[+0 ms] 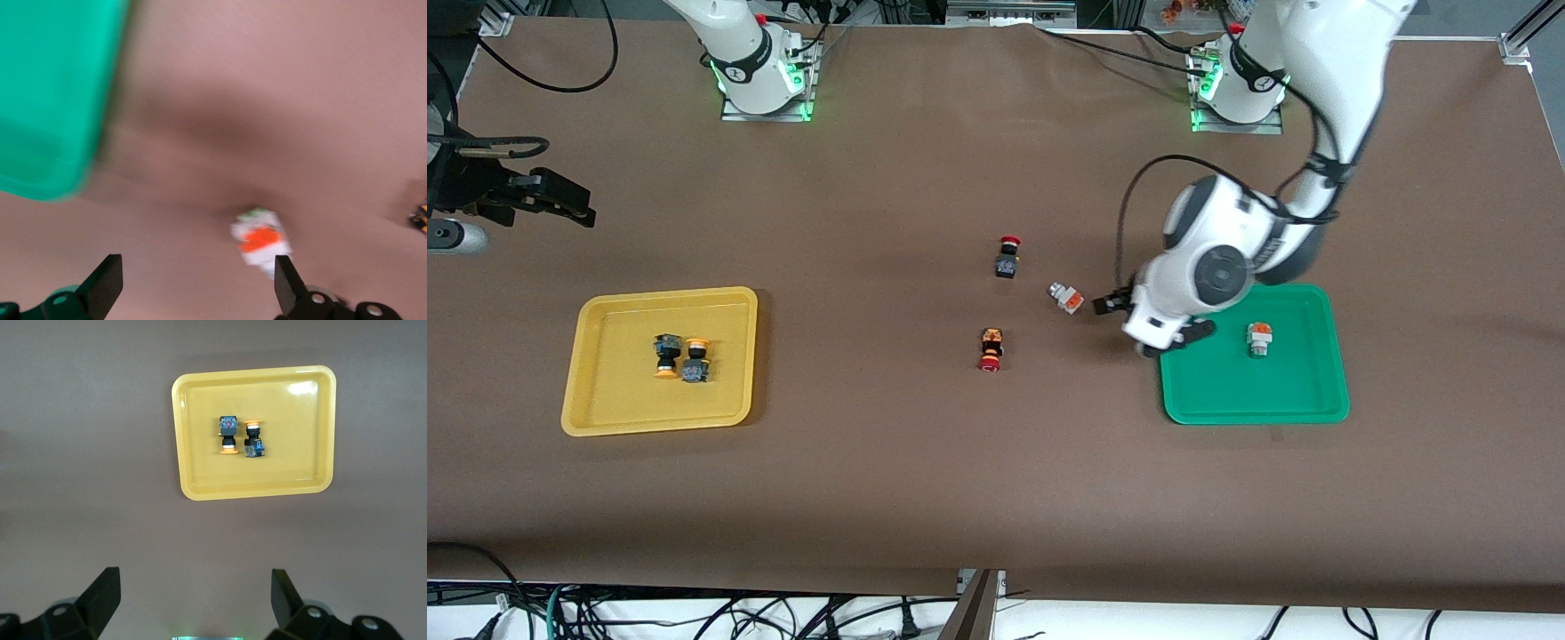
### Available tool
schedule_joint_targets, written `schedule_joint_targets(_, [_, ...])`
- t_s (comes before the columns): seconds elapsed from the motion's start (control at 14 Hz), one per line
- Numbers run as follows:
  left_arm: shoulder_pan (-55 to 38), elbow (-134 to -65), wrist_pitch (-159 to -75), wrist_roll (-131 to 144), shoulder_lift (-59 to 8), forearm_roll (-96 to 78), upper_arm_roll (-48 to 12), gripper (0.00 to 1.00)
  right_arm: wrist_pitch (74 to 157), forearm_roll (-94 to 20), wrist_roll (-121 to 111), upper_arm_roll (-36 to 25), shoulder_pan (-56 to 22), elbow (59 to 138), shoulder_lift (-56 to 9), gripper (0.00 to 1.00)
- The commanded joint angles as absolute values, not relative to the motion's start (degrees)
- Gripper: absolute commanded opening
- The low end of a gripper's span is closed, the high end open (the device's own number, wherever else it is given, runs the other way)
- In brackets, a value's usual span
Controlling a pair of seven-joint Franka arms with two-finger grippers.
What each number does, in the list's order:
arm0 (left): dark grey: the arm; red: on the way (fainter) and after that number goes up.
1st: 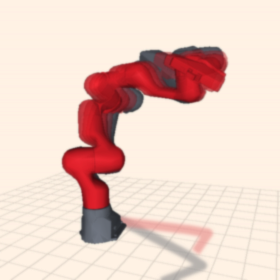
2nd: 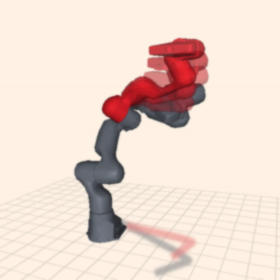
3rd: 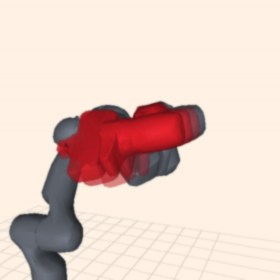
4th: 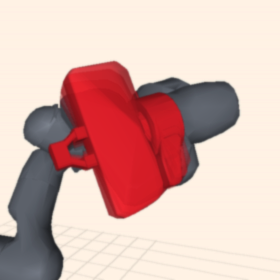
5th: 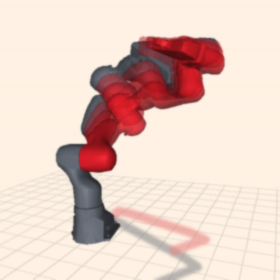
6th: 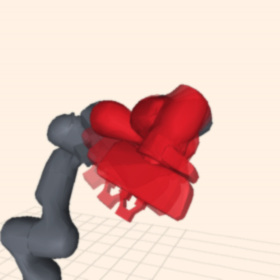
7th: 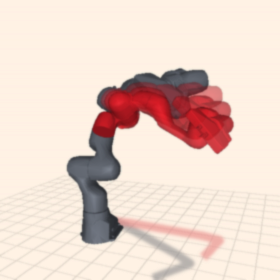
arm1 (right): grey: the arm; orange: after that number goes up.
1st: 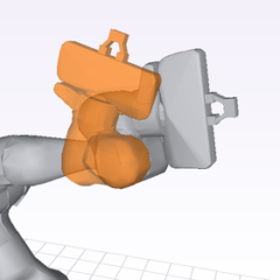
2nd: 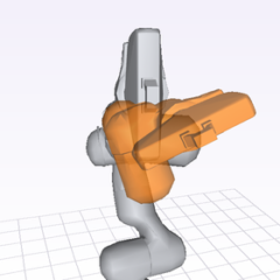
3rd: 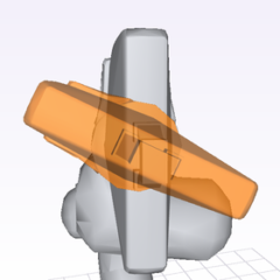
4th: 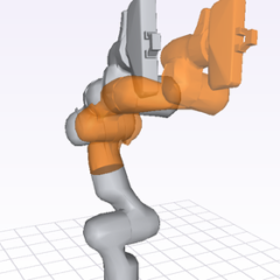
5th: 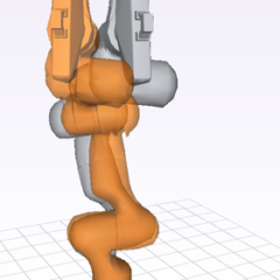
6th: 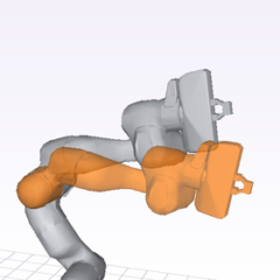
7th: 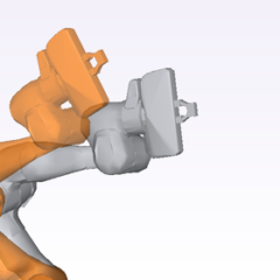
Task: Place green and yellow buttons in trays
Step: 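Reach the left gripper to the second white button and grasp it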
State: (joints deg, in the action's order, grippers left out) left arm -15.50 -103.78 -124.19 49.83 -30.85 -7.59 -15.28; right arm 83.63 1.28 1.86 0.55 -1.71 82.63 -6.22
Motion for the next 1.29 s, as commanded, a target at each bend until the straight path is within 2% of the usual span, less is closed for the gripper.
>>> schedule_joint_targets(0.0, [-20.1, -103.4, -130.7, 57.2, -35.2, -7.7, -14.5, 1.00, 83.9, 2.4, 1.4, 0.9, -1.7, 82.9, -6.1, 1.00])
schedule_joint_targets(0.14, [-21.2, -103.4, -136.4, 58.7, -38.0, -5.7, -14.4, 1.00, 84.0, 2.4, 1.4, 0.9, -1.6, 82.9, -6.2, 1.00])
schedule_joint_targets(0.5, [-21.3, -103.9, -137.5, 59.2, -39.3, 2.3, -14.4, 0.98, 84.2, 2.4, 1.3, 0.8, -1.5, 82.9, -6.2, 1.00])
schedule_joint_targets(0.57, [-21.7, -104.0, -137.6, 59.3, -39.5, 3.2, -14.5, 0.82, 84.2, 2.3, 1.3, 0.8, -1.5, 82.9, -6.1, 1.00])
schedule_joint_targets(0.71, [-21.8, -104.2, -137.6, 59.2, -39.3, 3.8, -14.5, 0.43, 84.4, 2.3, 1.3, 0.8, -1.6, 82.9, -6.1, 1.00])
schedule_joint_targets(0.93, [-22.6, -104.9, -137.5, 59.3, -39.2, 3.8, -14.5, 0.06, 84.4, 2.3, 1.5, 0.8, -1.6, 82.9, -6.2, 1.00])
schedule_joint_targets(1.0, [-22.6, -104.9, -137.6, 59.2, -39.1, 3.8, -14.5, 0.00, 84.5, 2.3, 1.5, 0.8, -1.6, 82.9, -6.3, 1.00])
schedule_joint_targets(1.21, [-21.4, -104.0, -136.4, 55.7, -37.5, 7.2, -13.6, 0.00, 84.6, 2.2, 1.6, 0.9, -1.7, 82.9, -6.4, 1.00])
